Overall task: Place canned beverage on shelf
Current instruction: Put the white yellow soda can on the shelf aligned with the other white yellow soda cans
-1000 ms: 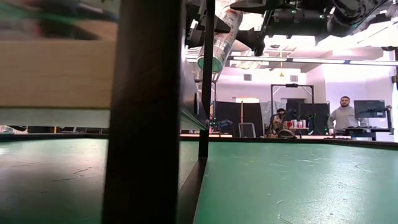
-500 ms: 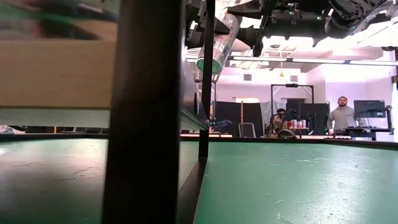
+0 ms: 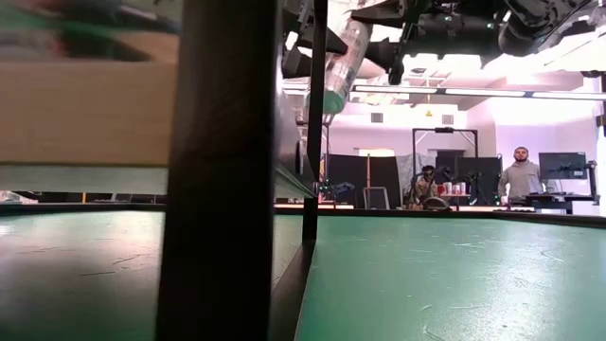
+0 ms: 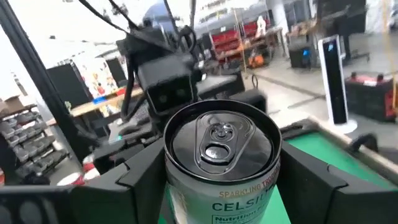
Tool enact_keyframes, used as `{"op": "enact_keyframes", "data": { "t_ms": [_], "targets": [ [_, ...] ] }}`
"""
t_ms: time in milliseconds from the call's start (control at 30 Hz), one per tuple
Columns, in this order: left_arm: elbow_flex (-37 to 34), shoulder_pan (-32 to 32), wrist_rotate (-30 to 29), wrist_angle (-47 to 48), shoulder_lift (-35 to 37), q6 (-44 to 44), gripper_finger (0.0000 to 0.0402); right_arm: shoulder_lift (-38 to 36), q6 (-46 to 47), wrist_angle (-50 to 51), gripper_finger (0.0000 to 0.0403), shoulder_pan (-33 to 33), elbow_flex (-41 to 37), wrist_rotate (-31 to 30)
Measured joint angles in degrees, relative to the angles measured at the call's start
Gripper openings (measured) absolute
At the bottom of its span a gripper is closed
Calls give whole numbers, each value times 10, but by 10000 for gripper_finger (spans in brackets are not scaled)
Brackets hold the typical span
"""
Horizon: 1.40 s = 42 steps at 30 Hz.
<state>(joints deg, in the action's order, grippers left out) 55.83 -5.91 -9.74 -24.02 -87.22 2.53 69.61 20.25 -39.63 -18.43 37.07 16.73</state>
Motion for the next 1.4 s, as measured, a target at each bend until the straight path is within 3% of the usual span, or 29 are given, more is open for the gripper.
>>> {"op": "enact_keyframes", "data": {
  "t_ms": [367,633,933,1400],
  "targets": [
    [0,-3,-18,197,103,4,346,-120,-56,128,274,-18,0,-1],
    [0,-3,10,294,115,61,347,-154,-59,189,274,5,0,-9],
    [0,-2,108,307,120,96,347,-149,-84,233,274,69,0,-73],
    [90,9,141,386,120,78,347,-149,-91,327,274,193,15,-197]
  ]
}}
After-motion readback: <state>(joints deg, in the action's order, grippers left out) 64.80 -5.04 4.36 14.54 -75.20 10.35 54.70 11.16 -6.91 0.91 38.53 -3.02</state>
